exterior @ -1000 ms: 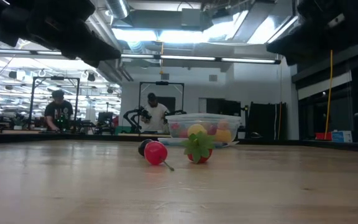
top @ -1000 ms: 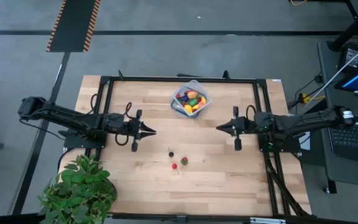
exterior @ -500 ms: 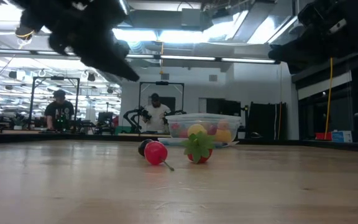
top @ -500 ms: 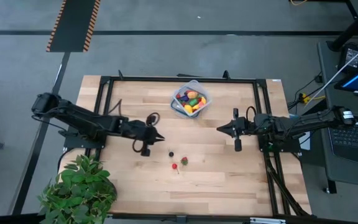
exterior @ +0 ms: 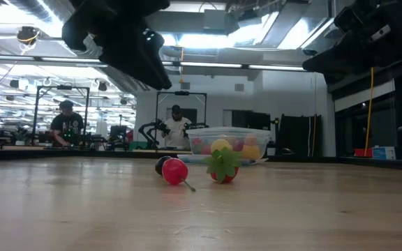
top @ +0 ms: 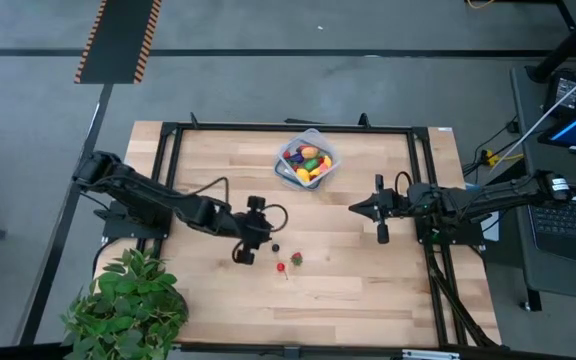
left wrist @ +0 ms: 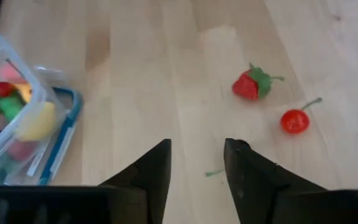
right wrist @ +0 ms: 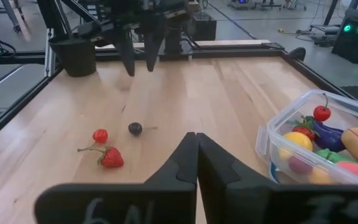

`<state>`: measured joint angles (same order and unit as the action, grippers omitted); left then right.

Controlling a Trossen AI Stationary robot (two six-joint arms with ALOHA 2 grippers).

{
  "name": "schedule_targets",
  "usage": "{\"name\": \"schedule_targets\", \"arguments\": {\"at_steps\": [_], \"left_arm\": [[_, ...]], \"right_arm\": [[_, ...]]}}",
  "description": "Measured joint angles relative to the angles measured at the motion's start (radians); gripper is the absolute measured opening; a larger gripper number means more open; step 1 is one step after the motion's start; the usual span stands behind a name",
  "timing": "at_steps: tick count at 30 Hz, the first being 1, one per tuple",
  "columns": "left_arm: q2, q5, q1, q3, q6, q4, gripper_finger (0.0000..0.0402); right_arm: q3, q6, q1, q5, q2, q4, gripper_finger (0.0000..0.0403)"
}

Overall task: Pick and placing Produce into tupperware
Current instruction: Put the black cherry into the transparent container

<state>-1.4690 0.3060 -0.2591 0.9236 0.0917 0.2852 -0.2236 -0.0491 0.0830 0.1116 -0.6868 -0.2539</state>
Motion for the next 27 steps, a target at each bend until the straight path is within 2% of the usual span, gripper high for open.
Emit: {"name": "schedule_targets", "arguments": {"at_steps": [5, 14, 27], "left_arm": [[-0.085, 0.001, -0.027, 0.075, -0.001, 0.098, 0.0149], [-0.217, -0.002, -0.068, 0.180, -0.002, 0.161, 0.0150], [-0.242, -0.043, -0.067, 0.184, 0.026, 0.160, 0.0141]], "right_arm": [[0.000, 0.000, 0.000, -0.017, 0.000, 0.000, 0.0005], [0.000, 0.000, 0.000, -0.032, 0.000, 0.001, 0.0006], [0.000, -0.003, 0.000, -0.046, 0.000, 0.001, 0.0006]]}}
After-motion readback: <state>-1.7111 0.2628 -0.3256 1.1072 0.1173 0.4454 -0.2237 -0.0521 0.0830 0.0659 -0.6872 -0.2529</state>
